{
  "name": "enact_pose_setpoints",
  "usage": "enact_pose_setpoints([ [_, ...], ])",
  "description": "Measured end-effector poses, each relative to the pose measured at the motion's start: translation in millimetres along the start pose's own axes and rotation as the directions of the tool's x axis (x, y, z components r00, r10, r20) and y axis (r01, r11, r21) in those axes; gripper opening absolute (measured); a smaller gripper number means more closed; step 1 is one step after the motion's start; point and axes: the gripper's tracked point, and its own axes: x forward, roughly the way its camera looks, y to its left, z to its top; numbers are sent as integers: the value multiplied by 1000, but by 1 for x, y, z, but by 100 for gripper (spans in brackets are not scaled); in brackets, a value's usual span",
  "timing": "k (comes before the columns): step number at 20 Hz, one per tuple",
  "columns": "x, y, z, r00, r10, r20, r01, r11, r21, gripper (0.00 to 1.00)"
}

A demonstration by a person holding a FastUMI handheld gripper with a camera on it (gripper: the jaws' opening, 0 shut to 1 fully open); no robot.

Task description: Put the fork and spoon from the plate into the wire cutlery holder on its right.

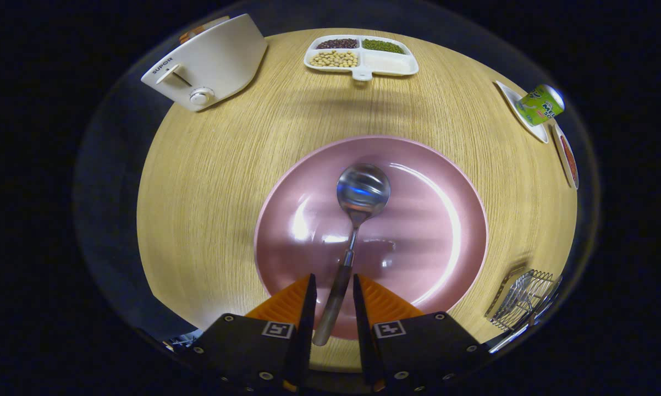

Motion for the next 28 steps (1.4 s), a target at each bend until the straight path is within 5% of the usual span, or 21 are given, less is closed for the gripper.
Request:
enact_pose_setpoints([
  [3,0,-3,-1,1000,-8,-7,8,1000,30,16],
  [7,-2,-8,-2,1000,10,19,-10,1000,16,5],
  [28,-122,-121,-59,979,51,196,-53,999,9,5],
])
